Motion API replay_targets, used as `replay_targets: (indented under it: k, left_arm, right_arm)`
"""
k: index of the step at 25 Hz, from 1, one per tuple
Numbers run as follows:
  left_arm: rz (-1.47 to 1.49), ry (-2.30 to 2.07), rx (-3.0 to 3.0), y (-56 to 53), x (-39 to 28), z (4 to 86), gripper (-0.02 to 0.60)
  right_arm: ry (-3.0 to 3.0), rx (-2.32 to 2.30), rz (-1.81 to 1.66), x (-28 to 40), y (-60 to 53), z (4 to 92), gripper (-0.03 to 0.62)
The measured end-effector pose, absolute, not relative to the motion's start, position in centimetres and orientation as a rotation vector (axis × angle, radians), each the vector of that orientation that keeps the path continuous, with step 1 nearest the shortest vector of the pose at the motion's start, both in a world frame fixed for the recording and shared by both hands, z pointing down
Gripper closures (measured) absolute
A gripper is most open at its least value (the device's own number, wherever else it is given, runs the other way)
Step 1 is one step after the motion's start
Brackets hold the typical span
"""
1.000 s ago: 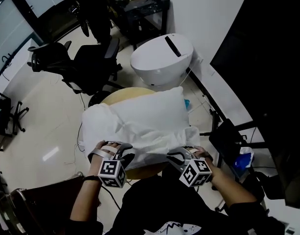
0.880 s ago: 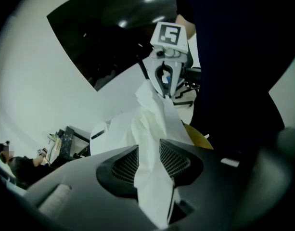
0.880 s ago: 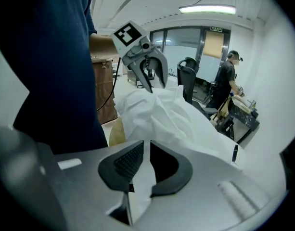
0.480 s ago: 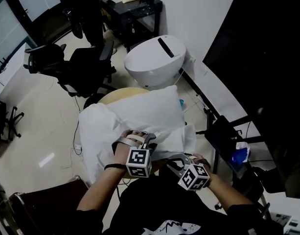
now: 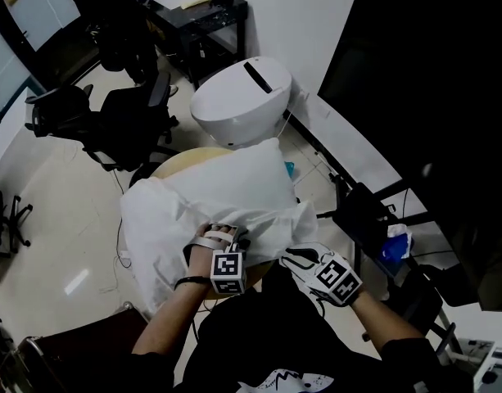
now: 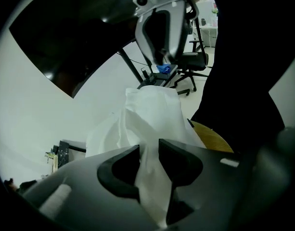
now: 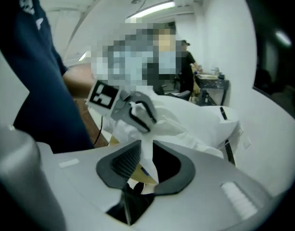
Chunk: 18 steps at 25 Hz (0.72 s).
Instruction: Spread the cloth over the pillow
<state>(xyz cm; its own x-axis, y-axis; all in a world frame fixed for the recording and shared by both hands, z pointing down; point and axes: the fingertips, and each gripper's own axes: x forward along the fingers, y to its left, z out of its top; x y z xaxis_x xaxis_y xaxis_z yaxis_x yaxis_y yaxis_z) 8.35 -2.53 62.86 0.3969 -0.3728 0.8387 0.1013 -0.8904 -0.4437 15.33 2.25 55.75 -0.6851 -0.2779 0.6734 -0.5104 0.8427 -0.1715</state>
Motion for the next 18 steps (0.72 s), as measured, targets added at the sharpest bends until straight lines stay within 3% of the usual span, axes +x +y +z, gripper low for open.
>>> replay_targets:
  k: [7,18]
  left_arm:
    - [-1.409,0.346,-2.287,-1.9,8.8,59.9,0.466]
    - [-1.419,0.734,-2.345,-0.9,0.1,54.9,0.465]
  right_arm:
    - [-2.249,0.771,0.545,19.1,-5.8,57.2,0.433]
    - [-2.153,0.558,0.581,17.5,-7.6,61.3,0.425]
